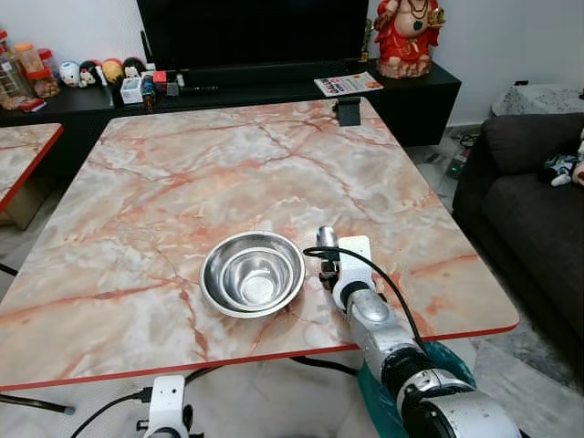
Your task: Setting the table
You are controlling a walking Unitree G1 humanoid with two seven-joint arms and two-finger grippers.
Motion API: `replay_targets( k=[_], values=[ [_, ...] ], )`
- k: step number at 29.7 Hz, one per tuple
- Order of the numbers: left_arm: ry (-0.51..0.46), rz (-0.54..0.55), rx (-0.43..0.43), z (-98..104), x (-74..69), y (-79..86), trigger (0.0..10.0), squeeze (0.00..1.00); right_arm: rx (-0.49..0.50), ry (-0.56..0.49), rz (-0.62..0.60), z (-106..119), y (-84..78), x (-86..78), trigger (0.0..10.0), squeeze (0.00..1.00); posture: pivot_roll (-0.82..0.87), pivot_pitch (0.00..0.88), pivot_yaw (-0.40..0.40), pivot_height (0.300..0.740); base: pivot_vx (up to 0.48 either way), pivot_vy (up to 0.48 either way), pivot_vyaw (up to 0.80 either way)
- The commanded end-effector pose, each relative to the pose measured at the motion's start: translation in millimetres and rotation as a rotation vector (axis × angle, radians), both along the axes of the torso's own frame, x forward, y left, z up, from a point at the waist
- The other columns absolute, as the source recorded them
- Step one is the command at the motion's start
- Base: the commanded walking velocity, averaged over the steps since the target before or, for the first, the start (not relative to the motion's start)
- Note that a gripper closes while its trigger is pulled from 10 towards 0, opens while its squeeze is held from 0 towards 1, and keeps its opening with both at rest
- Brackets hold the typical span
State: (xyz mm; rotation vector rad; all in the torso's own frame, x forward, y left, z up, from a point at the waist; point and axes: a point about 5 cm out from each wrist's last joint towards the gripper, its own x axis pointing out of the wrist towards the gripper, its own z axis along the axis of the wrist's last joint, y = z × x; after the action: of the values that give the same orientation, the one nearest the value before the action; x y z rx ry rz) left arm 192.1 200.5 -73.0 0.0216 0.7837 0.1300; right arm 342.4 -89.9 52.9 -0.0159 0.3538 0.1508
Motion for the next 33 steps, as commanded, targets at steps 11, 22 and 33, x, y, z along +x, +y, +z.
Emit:
replay_targets(
  k=[11,22,33],
  values=[
    [0.011,0.007,0.010,0,-0.2,3.2,10.0,0.00,-0.005,-0.017,0.018,7,4.7,5.0,10.0,0.74,0.04,0.000,0.027,0.728,0.000,0.000,0.00],
    [-0.008,0.025,0.007,2,2.4,5.0,10.0,0.00,-0.003,-0.152,-0.001,29,5.1,14.7,10.0,0.00,0.04,0.000,0.029,0.728,0.000,0.000,0.00],
    [-0.036,0.048,0.004,3,2.5,7.1,10.0,0.00,0.016,-0.468,0.065,69,18.5,18.8,10.0,0.00,0.03,0.000,0.034,0.728,0.000,0.000,0.00]
  ],
)
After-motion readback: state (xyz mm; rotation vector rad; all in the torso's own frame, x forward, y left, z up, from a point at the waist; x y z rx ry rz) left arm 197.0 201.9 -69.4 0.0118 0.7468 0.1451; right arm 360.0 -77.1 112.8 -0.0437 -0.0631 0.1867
